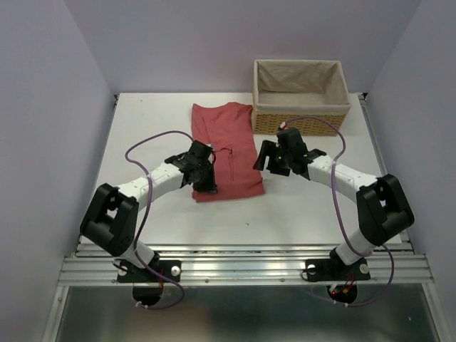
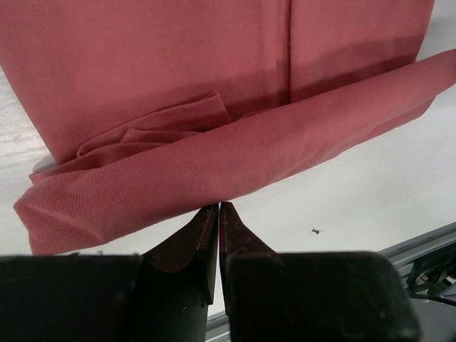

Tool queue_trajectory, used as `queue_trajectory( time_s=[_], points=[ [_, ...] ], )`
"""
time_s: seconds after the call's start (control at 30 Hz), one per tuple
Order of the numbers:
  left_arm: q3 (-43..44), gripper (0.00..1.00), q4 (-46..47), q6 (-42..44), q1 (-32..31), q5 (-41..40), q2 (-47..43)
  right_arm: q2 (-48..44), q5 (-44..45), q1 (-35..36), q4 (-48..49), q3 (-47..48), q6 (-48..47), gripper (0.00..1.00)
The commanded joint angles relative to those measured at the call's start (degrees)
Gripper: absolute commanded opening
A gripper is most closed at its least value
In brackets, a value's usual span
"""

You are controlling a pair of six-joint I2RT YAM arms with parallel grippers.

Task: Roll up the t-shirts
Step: Roll the T-shirt to the center of the board.

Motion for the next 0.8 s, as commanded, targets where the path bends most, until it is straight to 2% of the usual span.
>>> queue_trajectory(
  time_s=[0.0,0.2,0.3,0.43,0.77],
  points=[
    [3.83,0.16,2.52,1.80,0.10,-1.04,0.59,2.02,-4.01,0.29,-6.99,6.50,-16.29,0.80],
    [3.31,0.16,2.95,1.01,0.19,-1.65,1.04,2.20,-7.60,0.29,-7.26,6.68,-29.64,0.80],
    [2.34,0.16,4.18,0.31,0.28,-1.30,1.48,2.64,-9.63,0.82,-7.35,7.04,-33.44,0.79],
    [1.90,0.16,4.98,0.04,0.37,-0.86,2.79,4.65,-15.69,0.82,-7.09,7.39,-36.52,0.78],
    [2.60,0.16,4.28,0.22,0.63,-1.65,3.59,8.26,-20.37,1.87,-4.71,6.86,-36.53,0.78]
  ],
)
